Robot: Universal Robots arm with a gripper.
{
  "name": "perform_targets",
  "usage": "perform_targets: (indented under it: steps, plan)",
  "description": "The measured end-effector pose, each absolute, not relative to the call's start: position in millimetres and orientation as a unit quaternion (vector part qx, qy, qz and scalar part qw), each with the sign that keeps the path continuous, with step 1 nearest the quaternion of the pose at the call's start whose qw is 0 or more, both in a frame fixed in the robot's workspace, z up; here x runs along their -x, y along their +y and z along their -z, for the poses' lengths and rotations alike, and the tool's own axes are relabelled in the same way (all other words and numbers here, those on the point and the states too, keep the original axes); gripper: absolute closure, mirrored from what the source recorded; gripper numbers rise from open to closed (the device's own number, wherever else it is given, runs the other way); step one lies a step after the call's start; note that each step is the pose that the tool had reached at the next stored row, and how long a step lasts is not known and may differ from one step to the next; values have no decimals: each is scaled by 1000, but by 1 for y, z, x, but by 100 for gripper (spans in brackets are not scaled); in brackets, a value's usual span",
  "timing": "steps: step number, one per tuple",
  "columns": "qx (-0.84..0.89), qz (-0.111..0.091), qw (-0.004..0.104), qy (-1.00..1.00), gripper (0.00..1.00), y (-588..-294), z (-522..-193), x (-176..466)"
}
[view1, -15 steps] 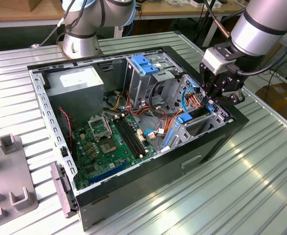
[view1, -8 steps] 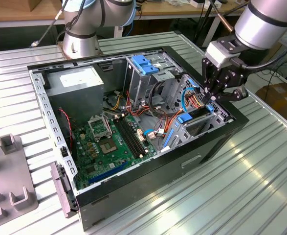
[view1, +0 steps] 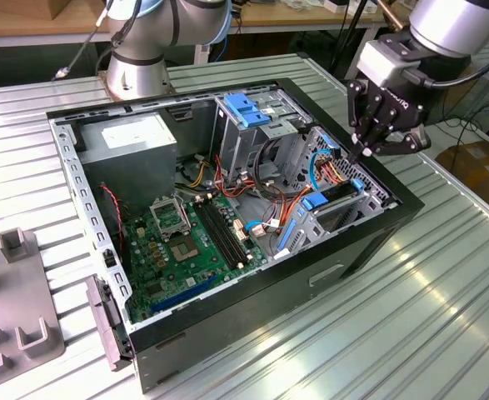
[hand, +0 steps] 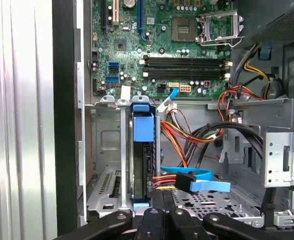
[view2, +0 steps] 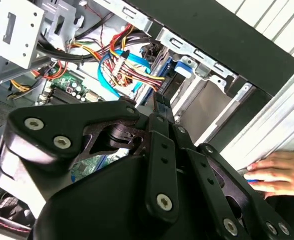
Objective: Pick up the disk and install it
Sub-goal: 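Insert the second disk wire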
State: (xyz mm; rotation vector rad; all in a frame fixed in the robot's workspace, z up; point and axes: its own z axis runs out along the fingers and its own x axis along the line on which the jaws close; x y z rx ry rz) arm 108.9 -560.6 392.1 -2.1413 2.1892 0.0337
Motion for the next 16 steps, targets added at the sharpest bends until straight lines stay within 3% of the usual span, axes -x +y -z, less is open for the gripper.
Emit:
perform_targets:
  steps: [11, 12, 14, 16]
  plan:
    - [698, -33, 14, 715, 90, -535, -395, -108]
    - [698, -17, -2, 716, 90, -529, -395, -109]
    - [698, -4, -15, 716, 76, -528, -394, -109]
    - [698, -4, -15, 716, 71, -527, -393, -109]
